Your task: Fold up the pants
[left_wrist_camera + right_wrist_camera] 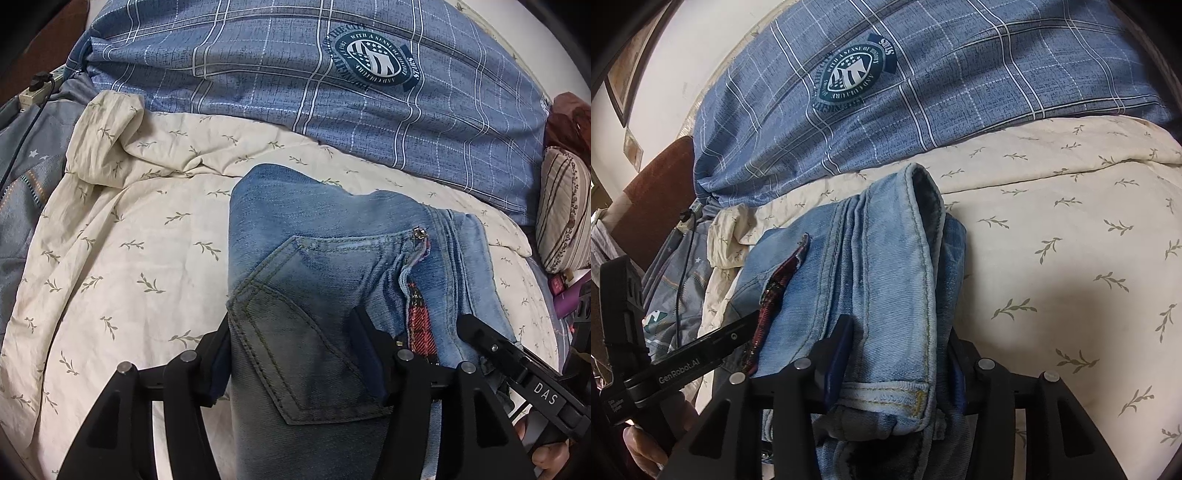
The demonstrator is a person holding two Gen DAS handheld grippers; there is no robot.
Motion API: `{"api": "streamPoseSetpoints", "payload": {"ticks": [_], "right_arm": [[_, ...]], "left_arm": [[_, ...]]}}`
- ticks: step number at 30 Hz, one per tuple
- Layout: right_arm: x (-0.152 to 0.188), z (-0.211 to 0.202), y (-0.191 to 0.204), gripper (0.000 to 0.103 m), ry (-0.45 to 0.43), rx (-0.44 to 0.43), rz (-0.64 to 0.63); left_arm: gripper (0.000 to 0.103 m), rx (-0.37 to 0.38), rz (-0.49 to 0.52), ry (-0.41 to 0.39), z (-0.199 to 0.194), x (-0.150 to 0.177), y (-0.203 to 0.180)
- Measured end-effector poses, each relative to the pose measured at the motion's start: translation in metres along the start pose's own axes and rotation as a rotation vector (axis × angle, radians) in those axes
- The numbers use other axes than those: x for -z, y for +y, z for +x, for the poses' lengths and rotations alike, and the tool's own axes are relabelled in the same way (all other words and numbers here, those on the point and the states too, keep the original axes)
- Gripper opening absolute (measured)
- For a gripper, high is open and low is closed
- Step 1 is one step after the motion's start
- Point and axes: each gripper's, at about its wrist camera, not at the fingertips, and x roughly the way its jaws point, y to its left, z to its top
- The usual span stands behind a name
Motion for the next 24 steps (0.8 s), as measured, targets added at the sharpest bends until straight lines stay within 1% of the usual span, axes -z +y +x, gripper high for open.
{"api": "streamPoseSetpoints", "payload": {"ticks": [5,10,12,14,24], "right_arm": [[0.000,0.002,-0.001,0.052,0.005,0.001,0.008],[0.001,0.004,-0.004,0.055,0.018,0.002,0.018],[0.002,0.005,-0.005,0.055,0.022,0.003,0.020],[0.003,0.006,-0.006,0.057,0.027,0.005,0.021],[0.005,0.007,-0.005,0.058,0.022,0.020,0.000]], "left_arm": [[0.066,-0.008,-0.005,0.010,0.003,0.000,0.001],[0.077,-0.028,-0.017,0.014,0.006,-0.001,0.005],[0.083,-0.046,-0.017,0.013,0.007,-0.001,0.006],[0.086,-0.059,-0.019,0.013,0.008,-0.001,0.007],[0.095,-0.062,-0.049,0.021,0.011,0.001,0.013]]}}
